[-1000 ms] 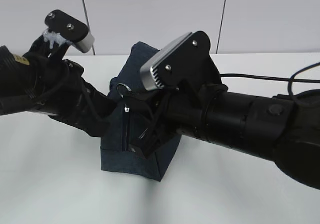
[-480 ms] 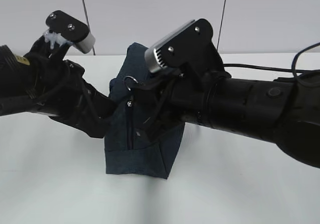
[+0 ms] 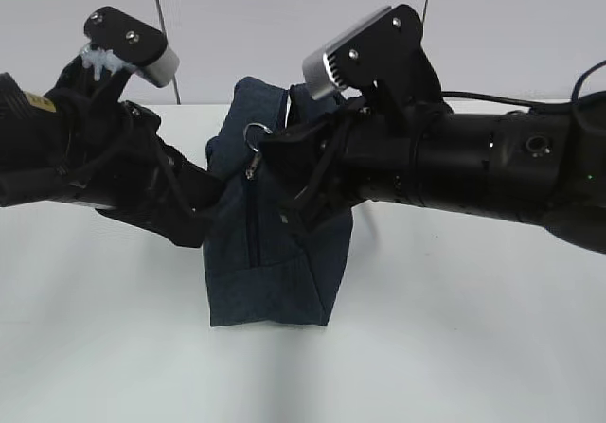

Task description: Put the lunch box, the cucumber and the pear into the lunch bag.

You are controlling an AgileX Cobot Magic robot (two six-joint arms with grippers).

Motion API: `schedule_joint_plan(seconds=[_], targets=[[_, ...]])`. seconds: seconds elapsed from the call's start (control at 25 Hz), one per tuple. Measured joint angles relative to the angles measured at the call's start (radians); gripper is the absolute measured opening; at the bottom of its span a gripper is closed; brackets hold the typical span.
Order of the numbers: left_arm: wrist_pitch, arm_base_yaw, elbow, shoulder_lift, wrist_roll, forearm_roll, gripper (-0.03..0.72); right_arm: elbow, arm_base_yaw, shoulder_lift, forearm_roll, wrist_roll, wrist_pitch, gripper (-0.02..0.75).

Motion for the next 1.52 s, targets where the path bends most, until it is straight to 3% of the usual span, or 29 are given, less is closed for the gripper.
schedule_joint_plan(seconds=[0.12,0.36,0.76,0.92,1.2,1.52], targets=[[0.000,0.000,0.000,0.000,-0.001,0.001,0.003,-0.024,-0.004,0.000,-0.104,0.091,0.000,0.000],[0.005,0.000,0.000,0.000,-0.001,0.001,0.003,-0.031,-0.006,0.000,-0.172,0.168,-0.002,0.000],[0.017,0.000,0.001,0.000,-0.001,-0.007,0.025,-0.035,-0.018,-0.001,-0.401,0.384,-0.068,0.000],[0.019,0.001,0.001,0.000,-0.001,-0.032,0.108,-0.040,-0.021,-0.003,-0.449,0.429,-0.081,0.000],[0.070,0.001,0.007,0.000,-0.001,-0.036,0.328,-0.042,-0.021,-0.007,-0.472,0.450,-0.085,0.000],[0.093,0.001,0.012,0.000,-0.001,-0.074,0.373,-0.044,-0.021,-0.011,-0.473,0.453,-0.112,0.000]])
